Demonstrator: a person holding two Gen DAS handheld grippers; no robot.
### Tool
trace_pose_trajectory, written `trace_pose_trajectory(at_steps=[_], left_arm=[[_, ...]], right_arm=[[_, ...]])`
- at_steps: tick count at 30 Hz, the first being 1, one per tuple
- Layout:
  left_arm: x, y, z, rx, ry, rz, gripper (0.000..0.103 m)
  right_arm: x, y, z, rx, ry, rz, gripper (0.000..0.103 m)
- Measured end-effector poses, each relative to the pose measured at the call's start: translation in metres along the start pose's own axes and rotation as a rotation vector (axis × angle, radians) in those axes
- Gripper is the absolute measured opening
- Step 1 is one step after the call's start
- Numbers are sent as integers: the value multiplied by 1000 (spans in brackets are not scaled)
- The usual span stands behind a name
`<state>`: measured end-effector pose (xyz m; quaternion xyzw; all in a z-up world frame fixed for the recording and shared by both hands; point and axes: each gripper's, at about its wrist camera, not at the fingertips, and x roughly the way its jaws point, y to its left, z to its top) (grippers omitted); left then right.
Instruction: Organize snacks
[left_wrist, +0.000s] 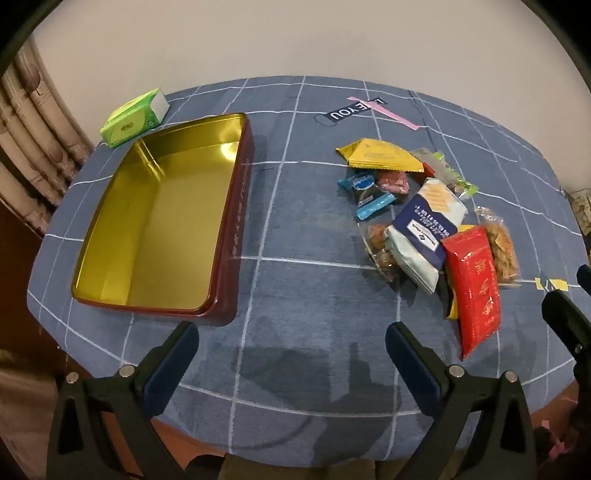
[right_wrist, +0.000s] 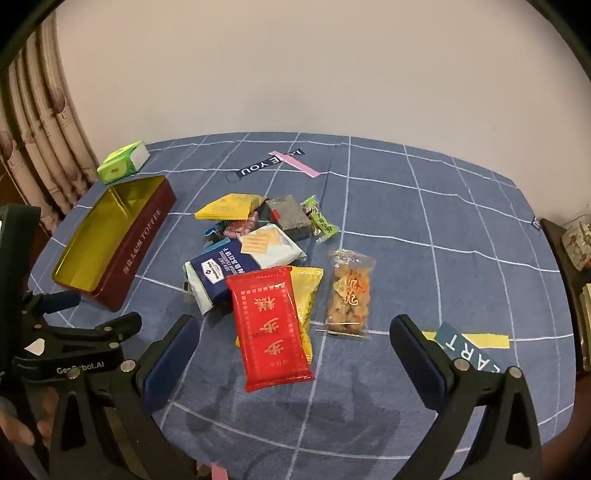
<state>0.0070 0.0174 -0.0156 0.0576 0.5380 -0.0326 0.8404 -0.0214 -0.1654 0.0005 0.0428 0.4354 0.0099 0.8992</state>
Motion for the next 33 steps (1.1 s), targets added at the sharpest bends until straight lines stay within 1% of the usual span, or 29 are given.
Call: trace_pose_trajectory(at_steps=[9, 33], left_arm=[[3, -10, 0, 47, -6, 6, 103], [4, -16, -3, 77, -2, 6, 103]], right_arm=[[6, 0, -5, 5, 8, 5, 102], [8, -3, -7, 19, 21, 14, 102]])
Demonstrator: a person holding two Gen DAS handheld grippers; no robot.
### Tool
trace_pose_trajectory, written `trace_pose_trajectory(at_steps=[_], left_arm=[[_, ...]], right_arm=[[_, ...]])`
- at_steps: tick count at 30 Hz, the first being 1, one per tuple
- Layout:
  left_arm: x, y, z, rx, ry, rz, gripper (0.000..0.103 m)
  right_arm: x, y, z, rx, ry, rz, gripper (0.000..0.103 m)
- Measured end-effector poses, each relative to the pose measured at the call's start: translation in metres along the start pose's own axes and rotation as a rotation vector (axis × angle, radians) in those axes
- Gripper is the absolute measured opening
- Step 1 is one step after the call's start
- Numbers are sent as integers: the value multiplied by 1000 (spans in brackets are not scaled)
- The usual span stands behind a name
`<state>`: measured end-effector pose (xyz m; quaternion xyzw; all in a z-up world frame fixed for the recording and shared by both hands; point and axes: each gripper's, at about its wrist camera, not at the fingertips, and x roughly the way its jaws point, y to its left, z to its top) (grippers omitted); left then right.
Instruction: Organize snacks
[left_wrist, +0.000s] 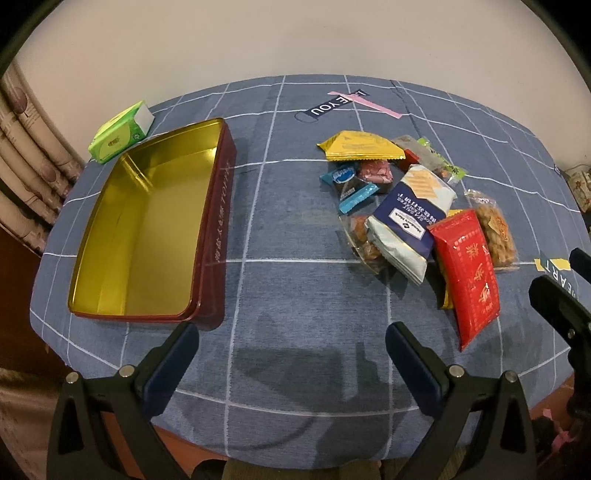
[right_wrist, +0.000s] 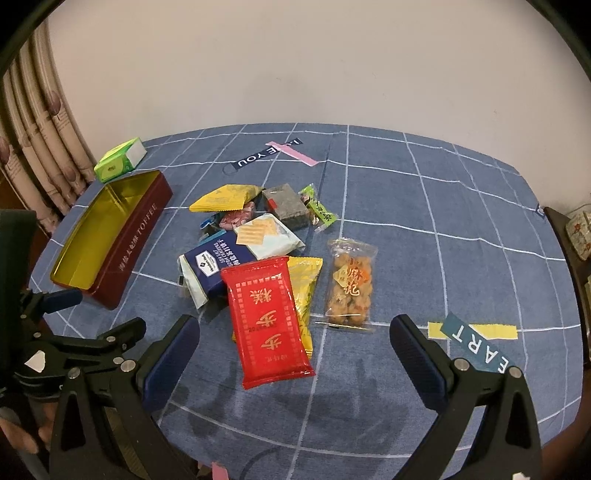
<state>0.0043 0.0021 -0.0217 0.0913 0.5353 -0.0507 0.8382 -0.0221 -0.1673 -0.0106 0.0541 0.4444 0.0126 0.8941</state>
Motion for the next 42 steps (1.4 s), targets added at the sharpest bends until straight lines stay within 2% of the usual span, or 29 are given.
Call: trace_pose_trajectory(at_steps=[42], left_arm=[[4, -2, 1, 12, 14, -6, 103]], right_arm=[[5, 0, 1, 14, 14, 8, 102]])
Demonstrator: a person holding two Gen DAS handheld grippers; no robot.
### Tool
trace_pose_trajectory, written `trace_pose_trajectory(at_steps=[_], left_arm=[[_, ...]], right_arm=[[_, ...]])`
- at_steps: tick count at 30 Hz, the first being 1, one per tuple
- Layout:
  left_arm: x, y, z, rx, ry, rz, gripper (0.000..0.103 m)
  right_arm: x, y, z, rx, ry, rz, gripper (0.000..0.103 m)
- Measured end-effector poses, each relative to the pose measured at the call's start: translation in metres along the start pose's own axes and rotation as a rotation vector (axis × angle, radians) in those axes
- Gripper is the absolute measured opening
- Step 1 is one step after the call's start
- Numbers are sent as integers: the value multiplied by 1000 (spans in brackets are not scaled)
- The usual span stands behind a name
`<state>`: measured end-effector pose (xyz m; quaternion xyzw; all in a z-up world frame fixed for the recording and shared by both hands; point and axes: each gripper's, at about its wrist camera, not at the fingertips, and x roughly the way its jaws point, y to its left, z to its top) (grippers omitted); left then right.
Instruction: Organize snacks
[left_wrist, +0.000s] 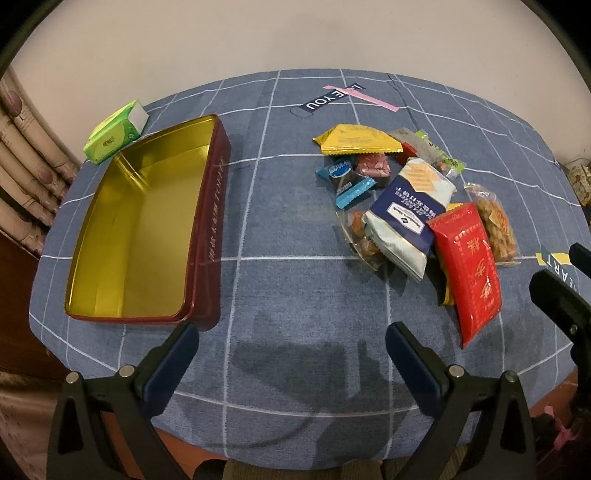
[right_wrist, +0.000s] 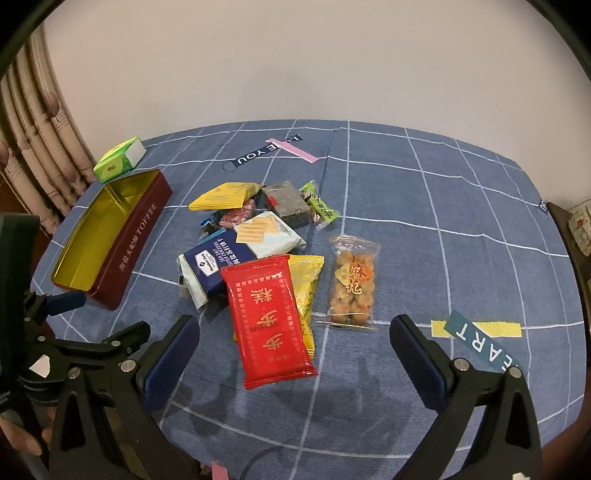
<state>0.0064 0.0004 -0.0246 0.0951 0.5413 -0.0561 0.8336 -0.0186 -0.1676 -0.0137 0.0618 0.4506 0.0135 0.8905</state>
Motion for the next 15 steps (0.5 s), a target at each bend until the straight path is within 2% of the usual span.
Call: trace_pose_trajectory(at_steps=[12, 15], left_arm=[[3, 1, 2, 5, -7, 3, 103], [3, 2, 5, 15, -16, 4, 103]], right_arm=[[10, -16, 1, 24, 19, -40, 102], [17, -29, 0, 42, 38, -67, 93]])
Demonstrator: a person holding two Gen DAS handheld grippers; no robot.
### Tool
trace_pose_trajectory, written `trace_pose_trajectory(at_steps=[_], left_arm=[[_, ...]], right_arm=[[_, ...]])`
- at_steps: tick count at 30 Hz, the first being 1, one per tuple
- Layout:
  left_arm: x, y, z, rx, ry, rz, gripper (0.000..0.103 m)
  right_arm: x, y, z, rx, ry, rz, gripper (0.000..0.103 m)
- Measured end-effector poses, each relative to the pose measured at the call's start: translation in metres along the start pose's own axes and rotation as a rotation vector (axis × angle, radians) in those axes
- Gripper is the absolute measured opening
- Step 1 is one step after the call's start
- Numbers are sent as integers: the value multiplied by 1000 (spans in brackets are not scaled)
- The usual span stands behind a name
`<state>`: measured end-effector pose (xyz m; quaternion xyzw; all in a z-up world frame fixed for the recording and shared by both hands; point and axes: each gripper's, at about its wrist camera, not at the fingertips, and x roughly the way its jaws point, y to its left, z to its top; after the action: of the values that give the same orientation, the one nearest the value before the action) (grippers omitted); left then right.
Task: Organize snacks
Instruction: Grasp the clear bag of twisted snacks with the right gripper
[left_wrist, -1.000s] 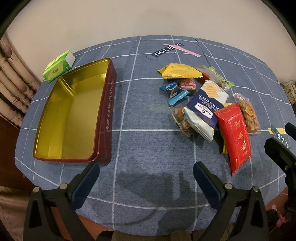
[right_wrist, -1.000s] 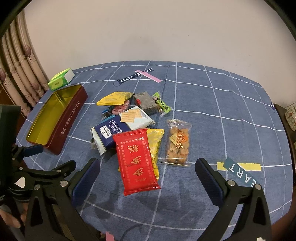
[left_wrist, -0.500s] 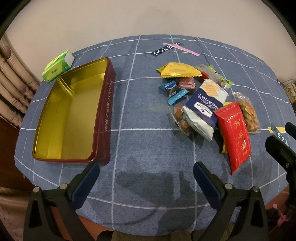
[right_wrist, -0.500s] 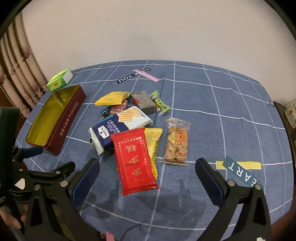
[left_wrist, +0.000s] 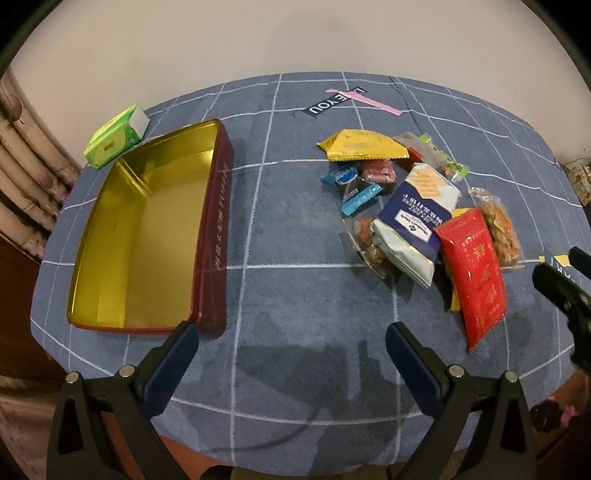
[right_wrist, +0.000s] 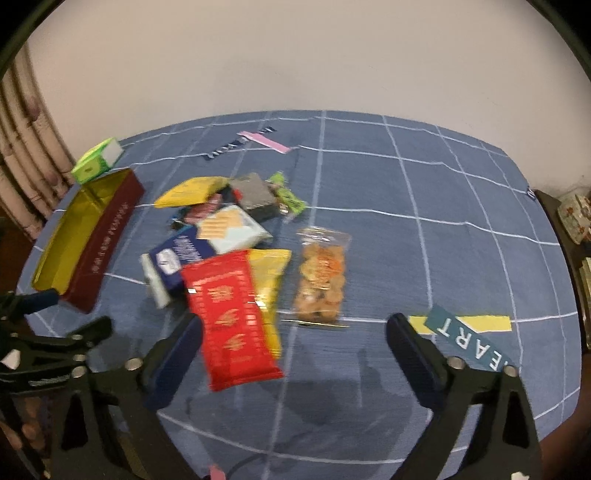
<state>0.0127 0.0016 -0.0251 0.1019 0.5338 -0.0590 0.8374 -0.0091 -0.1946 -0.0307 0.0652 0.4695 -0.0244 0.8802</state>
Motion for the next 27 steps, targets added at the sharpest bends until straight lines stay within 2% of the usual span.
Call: trace_pose_trajectory(at_steps=[5, 16, 20, 27], left_arm=[[0, -2, 4, 29, -16, -13, 103], [6, -6, 10, 40, -21, -26, 103], [6, -11, 9, 44, -12, -31, 103], [6, -21, 10, 43, 3, -30, 103]], right_arm=[[19, -20, 4, 42, 48, -18, 75], [62, -24, 24, 61, 102, 3, 68], [75, -22, 26, 52, 117, 17, 57], [82, -22, 25, 59, 117, 44, 48]])
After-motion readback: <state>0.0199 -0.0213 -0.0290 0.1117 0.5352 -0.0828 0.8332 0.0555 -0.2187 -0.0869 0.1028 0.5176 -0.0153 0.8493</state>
